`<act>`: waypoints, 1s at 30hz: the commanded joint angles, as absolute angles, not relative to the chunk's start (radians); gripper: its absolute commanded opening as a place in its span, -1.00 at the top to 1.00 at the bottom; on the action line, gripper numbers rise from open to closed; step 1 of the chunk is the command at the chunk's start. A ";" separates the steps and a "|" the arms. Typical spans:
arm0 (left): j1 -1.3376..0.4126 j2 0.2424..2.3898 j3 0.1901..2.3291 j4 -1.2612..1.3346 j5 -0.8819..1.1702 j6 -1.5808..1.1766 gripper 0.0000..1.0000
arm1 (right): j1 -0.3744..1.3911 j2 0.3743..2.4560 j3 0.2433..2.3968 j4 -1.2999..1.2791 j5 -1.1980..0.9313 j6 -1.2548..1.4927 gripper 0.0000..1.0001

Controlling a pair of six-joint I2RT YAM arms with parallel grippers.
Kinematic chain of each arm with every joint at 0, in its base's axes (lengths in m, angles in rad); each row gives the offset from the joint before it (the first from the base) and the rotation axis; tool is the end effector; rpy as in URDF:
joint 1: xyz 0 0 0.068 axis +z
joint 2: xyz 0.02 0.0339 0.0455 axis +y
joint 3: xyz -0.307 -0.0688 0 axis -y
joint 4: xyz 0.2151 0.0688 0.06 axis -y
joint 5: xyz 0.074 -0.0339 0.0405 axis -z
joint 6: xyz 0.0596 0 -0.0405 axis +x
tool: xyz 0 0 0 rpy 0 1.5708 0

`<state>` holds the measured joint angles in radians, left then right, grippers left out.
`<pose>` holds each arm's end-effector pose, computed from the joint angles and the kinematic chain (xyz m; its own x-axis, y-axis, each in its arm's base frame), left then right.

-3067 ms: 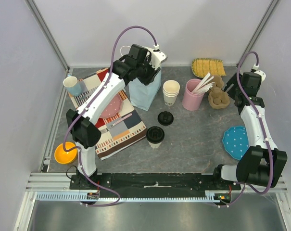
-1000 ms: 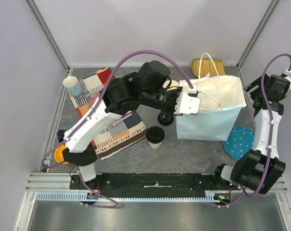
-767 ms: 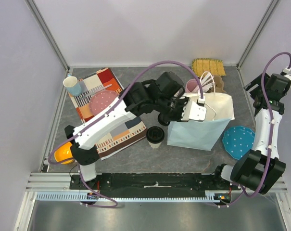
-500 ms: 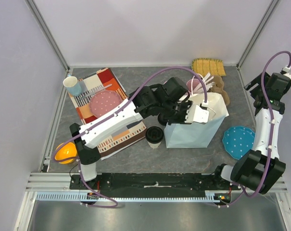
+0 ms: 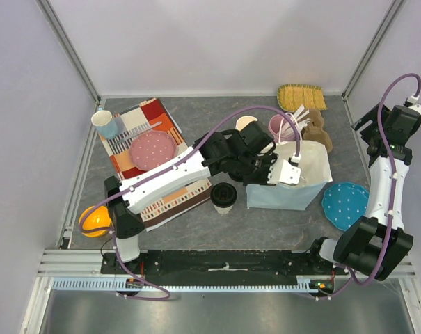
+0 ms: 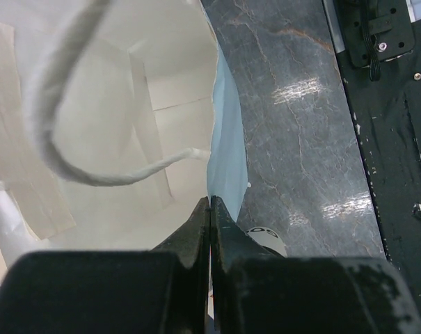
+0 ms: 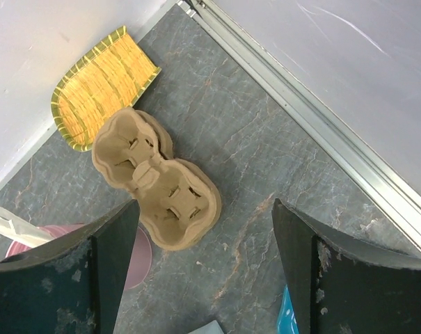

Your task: Pack the takeout coffee

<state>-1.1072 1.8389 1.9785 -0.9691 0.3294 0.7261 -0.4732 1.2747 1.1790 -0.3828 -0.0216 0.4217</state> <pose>0.1590 -0.3611 0.4027 0.3802 0.6446 -0.6633 0.9249 -0.2677 0.2699 0.2399 -0.1214 0.3848 -0.1944 0.5593 -0.8058 0.5679 0.7340 0.3724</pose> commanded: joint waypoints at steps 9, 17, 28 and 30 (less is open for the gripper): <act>-1.094 1.784 2.005 -1.029 0.367 0.729 0.95 | -0.472 1.273 1.197 -0.364 -0.052 0.423 -0.70; -1.094 1.784 2.042 -1.029 0.325 0.713 0.30 | -0.472 1.322 1.201 -0.365 -0.127 0.428 -0.67; -1.094 1.795 2.184 -1.115 0.290 0.681 -0.29 | -0.419 1.413 1.180 -0.353 -0.182 0.540 -0.28; -1.094 1.798 2.215 -1.137 0.298 0.670 -0.34 | -0.393 1.448 1.163 -0.339 -0.202 0.583 -0.21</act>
